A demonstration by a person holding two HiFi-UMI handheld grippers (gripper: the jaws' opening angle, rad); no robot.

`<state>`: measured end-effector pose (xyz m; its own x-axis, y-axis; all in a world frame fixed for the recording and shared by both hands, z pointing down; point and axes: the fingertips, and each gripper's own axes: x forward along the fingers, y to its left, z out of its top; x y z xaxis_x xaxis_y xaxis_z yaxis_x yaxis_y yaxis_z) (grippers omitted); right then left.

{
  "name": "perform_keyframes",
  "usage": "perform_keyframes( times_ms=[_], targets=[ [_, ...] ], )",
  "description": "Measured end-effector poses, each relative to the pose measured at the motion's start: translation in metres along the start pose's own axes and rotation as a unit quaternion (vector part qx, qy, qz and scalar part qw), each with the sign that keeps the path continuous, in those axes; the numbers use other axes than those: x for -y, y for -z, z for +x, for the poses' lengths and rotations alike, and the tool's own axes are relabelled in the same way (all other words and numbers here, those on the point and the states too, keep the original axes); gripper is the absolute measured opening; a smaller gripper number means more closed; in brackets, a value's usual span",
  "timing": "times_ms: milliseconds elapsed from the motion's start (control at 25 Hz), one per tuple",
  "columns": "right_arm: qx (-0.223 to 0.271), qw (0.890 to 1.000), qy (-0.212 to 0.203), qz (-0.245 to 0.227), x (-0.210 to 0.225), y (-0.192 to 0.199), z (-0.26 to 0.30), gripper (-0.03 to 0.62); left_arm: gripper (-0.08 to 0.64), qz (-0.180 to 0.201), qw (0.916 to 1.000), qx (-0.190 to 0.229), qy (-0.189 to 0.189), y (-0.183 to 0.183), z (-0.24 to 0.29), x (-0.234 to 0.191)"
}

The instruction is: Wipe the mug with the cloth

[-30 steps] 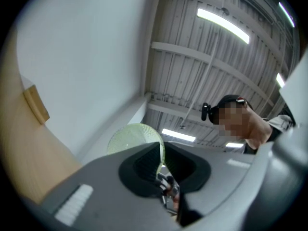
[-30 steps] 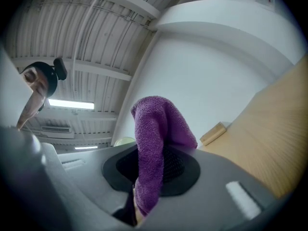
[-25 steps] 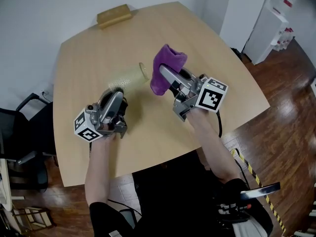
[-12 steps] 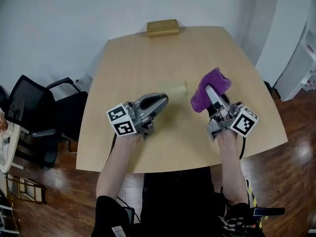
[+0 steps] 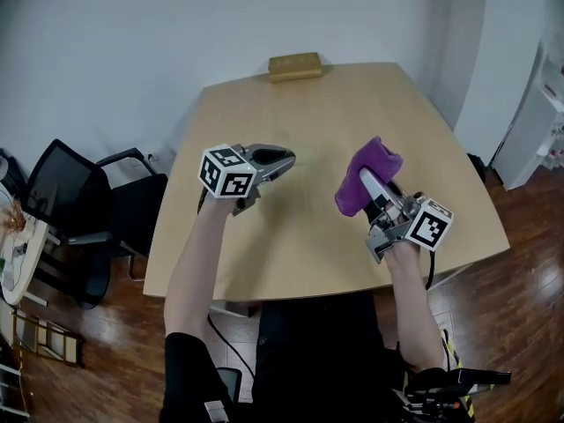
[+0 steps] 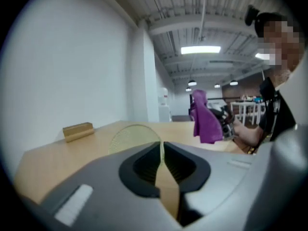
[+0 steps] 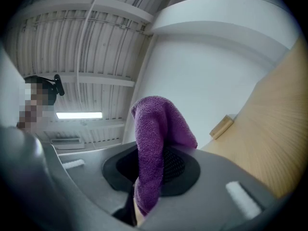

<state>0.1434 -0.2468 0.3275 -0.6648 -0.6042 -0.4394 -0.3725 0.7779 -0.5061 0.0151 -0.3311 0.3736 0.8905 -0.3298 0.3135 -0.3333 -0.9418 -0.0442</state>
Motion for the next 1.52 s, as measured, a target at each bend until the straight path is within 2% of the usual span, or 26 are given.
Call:
perform_keyframes(
  times_ms=[120, 240, 320, 480, 720, 840, 1000, 1120, 1200, 1280, 1320, 1360, 1400, 1440, 1480, 1520],
  targets=[
    [-0.008, 1.0, 0.003, 0.004, -0.003, 0.01, -0.014, 0.055, 0.046, 0.042, 0.9924, -0.115, 0.002, 0.018, 0.018, -0.011],
    [-0.009, 1.0, 0.007, 0.011, 0.0, 0.02, -0.019, 0.055, 0.046, 0.088, 0.9715, -0.219, 0.022, 0.042, 0.035, -0.011],
    [-0.013, 1.0, 0.012, 0.01, 0.004, 0.025, -0.02, 0.055, 0.046, 0.101, 0.9595, -0.261, 0.033, 0.057, 0.047, -0.014],
    [-0.019, 1.0, 0.011, 0.022, 0.01, 0.028, -0.021, 0.055, 0.048, 0.104, 0.9559, -0.27, 0.05, 0.054, 0.067, -0.023],
    [-0.015, 0.999, 0.009, 0.032, 0.015, 0.032, -0.023, 0.055, 0.081, 0.148, 0.9458, -0.288, 0.025, 0.046, 0.072, -0.038],
    [-0.017, 0.999, 0.006, 0.032, 0.015, 0.031, -0.022, 0.055, 0.085, 0.169, 0.944, -0.282, 0.024, 0.042, 0.076, -0.033],
    [-0.021, 0.999, 0.01, 0.024, 0.013, 0.029, -0.022, 0.055, 0.113, 0.196, 0.9439, -0.266, 0.001, 0.032, 0.073, -0.033],
    [-0.018, 0.999, 0.009, 0.026, 0.011, 0.028, -0.022, 0.055, 0.132, 0.186, 0.9566, -0.224, -0.015, 0.021, 0.066, -0.034],
    [-0.015, 1.0, 0.01, 0.025, 0.009, 0.027, -0.022, 0.055, 0.143, 0.174, 0.9695, -0.169, -0.038, 0.005, 0.055, -0.035],
    [-0.01, 0.999, -0.002, 0.037, 0.004, 0.027, -0.022, 0.055, 0.143, 0.138, 0.9864, -0.064, -0.062, -0.022, 0.035, -0.027],
    [-0.007, 0.999, -0.009, 0.045, 0.002, 0.025, -0.023, 0.055, 0.14, 0.101, 0.9927, 0.013, -0.064, -0.039, 0.021, -0.018],
    [-0.004, 0.998, -0.016, 0.054, -0.001, 0.023, -0.024, 0.055, 0.131, 0.047, 0.9923, 0.101, -0.054, -0.056, 0.005, -0.005],
    [0.0, 0.998, -0.023, 0.065, -0.003, 0.021, -0.025, 0.055, 0.12, -0.021, 0.9814, 0.188, -0.034, -0.069, -0.013, 0.01],
    [0.004, 0.997, -0.03, 0.076, -0.006, 0.019, -0.025, 0.055, 0.117, -0.094, 0.96, 0.263, -0.009, -0.076, -0.032, 0.024],
    [0.006, 0.996, -0.036, 0.087, -0.009, 0.019, -0.025, 0.055, 0.103, -0.166, 0.9316, 0.323, 0.015, -0.075, -0.05, 0.038],
    [0.006, 0.995, -0.041, 0.095, -0.012, 0.02, -0.025, 0.055, 0.092, -0.229, 0.8997, 0.37, 0.036, -0.071, -0.065, 0.05]
  ],
)
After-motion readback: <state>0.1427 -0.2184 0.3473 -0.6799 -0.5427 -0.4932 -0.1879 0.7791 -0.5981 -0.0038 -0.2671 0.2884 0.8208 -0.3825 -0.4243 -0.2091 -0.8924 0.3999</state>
